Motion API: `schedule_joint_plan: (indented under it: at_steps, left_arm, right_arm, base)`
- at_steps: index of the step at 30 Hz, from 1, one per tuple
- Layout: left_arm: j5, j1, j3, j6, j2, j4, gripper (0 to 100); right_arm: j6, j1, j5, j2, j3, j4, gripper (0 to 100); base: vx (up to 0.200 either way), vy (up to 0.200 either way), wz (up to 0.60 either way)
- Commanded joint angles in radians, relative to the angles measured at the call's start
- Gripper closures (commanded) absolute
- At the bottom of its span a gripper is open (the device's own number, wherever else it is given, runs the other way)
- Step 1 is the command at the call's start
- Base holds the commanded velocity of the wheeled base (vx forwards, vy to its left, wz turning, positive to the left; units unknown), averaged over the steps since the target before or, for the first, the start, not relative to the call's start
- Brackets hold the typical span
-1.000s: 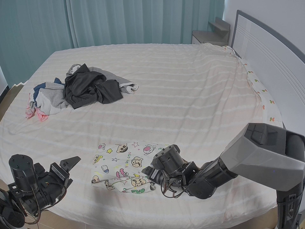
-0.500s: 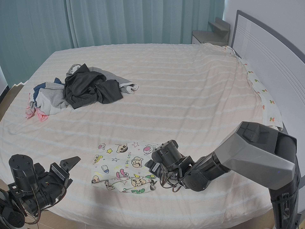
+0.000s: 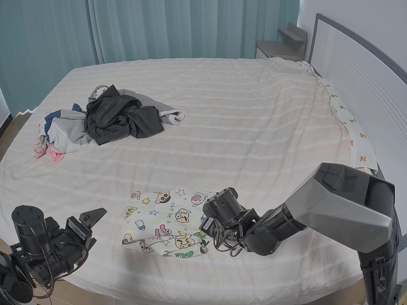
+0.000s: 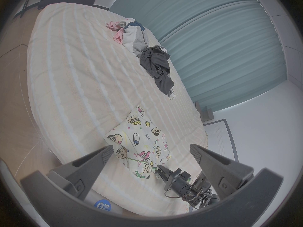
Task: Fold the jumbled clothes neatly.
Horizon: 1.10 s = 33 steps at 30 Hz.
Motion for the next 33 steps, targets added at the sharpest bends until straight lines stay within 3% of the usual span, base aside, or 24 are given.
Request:
schedule_joint_plan:
  at_steps: [1, 33]
  left_arm:
    - [0.0, 0.002, 0.017, 0.0, 0.0, 0.0, 0]
    - [0.0, 0.002, 0.017, 0.0, 0.0, 0.0, 0]
  right_arm:
    - [-0.001, 0.004, -0.003, 0.002, 0.004, 0.003, 100]
    - [-0.033, 0.079, -0.012, -0.248, 0.272, 0.009, 100]
  base:
    - [0.0, 0.0, 0.0]
    - [0.0, 0.0, 0.0]
